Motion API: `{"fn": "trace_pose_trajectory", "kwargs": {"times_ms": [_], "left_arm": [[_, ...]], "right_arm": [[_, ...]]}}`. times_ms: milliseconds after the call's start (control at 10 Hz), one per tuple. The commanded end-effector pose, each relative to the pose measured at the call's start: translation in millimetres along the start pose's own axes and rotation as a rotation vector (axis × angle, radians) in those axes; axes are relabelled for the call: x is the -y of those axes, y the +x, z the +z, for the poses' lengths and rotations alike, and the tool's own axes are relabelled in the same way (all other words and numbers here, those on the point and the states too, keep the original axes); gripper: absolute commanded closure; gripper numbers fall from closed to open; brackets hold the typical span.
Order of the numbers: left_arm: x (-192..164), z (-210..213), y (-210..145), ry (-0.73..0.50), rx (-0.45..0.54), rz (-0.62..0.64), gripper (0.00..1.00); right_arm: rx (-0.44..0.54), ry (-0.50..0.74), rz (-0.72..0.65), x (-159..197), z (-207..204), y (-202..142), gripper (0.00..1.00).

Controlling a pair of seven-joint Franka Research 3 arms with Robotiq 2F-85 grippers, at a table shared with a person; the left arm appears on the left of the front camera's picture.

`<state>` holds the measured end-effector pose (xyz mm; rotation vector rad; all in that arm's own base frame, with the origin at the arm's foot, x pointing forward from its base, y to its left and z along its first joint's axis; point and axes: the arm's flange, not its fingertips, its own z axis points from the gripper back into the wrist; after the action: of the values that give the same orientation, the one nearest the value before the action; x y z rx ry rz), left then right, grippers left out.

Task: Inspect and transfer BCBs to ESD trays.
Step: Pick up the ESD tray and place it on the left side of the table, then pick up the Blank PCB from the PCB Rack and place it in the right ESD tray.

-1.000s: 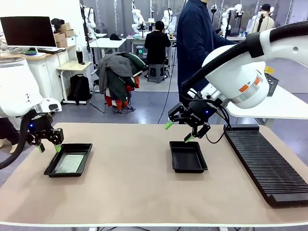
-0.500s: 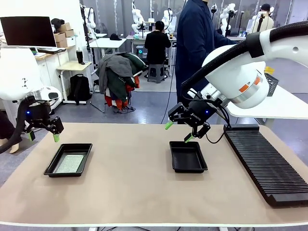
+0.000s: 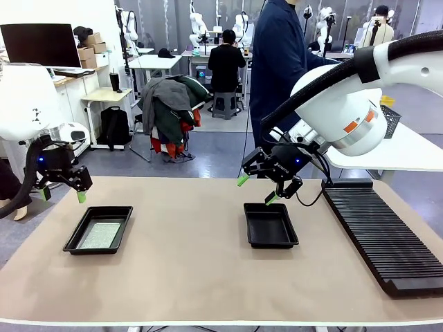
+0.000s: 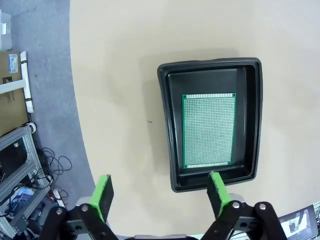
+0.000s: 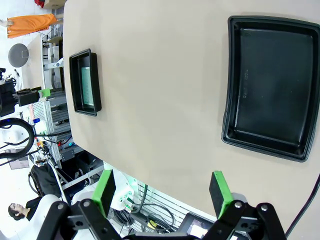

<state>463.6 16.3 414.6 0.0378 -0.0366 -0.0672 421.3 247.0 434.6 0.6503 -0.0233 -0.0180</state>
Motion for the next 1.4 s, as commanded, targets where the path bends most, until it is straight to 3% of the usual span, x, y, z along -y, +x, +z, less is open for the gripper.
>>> {"fn": "trace_pose_trajectory", "kwargs": {"times_ms": [0, 1300], "left_arm": [[-1.4, -1.7, 0.0, 0.0, 0.005, 0.004, 0.0], [-1.4, -1.7, 0.0, 0.0, 0.005, 0.004, 0.0]], "right_arm": [[0.012, -0.013, -0.02, -2.0, -2.8, 1.9, 0.0], [0.012, -0.013, -0.02, -2.0, -2.8, 1.9, 0.0]]}}
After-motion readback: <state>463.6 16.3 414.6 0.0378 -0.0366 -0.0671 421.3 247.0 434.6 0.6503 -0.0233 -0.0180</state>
